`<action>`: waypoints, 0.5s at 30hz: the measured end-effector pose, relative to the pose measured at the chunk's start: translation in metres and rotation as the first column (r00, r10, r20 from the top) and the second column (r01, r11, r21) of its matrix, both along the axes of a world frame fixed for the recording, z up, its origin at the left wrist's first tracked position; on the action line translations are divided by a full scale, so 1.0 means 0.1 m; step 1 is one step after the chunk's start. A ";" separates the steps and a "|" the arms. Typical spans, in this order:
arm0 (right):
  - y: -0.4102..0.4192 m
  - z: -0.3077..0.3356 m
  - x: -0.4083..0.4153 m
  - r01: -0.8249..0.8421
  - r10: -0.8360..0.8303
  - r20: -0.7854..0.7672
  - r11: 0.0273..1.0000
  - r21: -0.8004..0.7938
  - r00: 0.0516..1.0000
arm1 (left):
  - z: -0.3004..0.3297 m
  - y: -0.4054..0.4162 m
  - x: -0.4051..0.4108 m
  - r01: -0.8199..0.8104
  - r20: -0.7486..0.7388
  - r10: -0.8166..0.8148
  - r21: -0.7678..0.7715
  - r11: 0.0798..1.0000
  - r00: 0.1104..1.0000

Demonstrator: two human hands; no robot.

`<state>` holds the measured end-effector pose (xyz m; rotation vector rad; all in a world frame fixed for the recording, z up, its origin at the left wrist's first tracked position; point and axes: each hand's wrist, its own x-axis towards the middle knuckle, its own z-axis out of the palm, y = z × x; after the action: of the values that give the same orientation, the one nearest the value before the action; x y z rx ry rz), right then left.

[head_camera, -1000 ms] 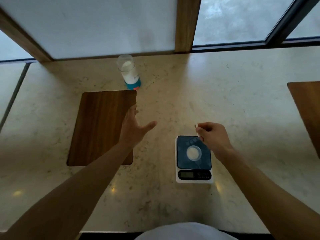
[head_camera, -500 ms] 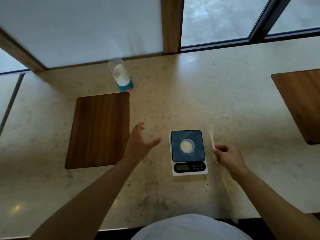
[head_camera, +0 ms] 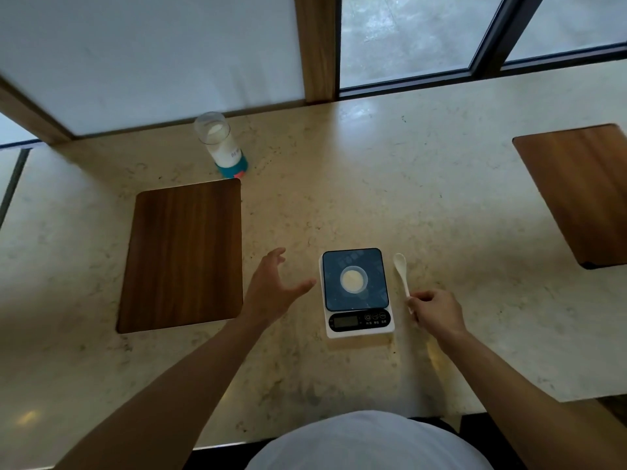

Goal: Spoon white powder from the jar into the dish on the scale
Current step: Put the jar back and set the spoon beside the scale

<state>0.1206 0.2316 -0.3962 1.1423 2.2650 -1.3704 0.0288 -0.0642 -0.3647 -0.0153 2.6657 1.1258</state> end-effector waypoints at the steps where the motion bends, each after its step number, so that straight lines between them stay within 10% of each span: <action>1: 0.00 -0.01 0.01 0.002 -0.002 0.000 1.000 0.003 1.000 | -0.01 0.01 0.01 0.006 0.001 -0.006 0.000 1.000 1.000; 15: -0.04 -0.08 0.04 -0.021 0.020 0.008 0.996 0.086 1.000 | -0.07 0.08 0.13 -0.010 0.016 0.010 -0.008 1.000 1.000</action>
<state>0.1246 0.2273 -0.4041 1.1450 2.3455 -1.2700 0.0423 -0.0566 -0.3719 -0.0390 2.6588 1.1134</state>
